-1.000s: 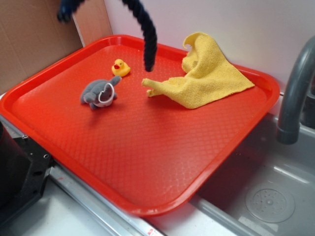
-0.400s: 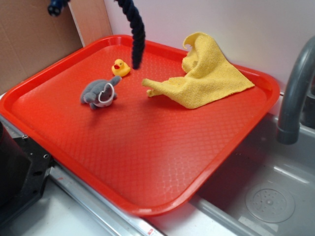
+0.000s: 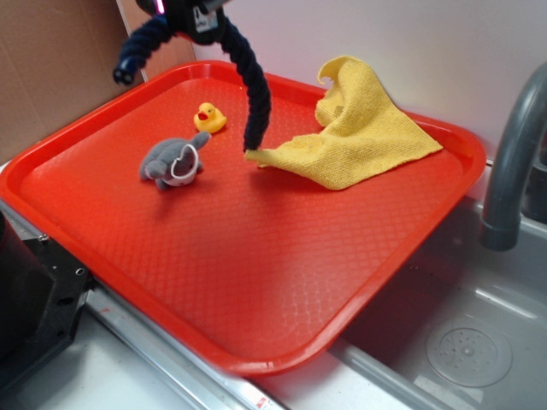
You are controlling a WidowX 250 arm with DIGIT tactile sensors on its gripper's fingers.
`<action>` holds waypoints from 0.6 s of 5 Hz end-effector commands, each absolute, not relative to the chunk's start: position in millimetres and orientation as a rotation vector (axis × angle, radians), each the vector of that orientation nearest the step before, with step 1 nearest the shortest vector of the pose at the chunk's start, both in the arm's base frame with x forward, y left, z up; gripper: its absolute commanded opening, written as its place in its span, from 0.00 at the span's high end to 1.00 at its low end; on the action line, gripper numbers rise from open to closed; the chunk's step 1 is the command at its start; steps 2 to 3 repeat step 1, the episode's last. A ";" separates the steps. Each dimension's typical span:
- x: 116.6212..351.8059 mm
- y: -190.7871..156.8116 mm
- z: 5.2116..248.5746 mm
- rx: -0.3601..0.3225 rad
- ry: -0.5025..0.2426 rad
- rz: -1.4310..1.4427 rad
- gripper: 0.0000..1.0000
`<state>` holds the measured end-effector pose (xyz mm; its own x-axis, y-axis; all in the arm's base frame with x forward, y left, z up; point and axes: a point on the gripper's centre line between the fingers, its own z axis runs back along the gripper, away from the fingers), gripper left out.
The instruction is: Grab the blue rope.
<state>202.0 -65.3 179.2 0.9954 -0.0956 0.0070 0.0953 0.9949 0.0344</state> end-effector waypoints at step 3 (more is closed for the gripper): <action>160.1 -58.5 182.4 -0.042 -0.053 -0.068 1.00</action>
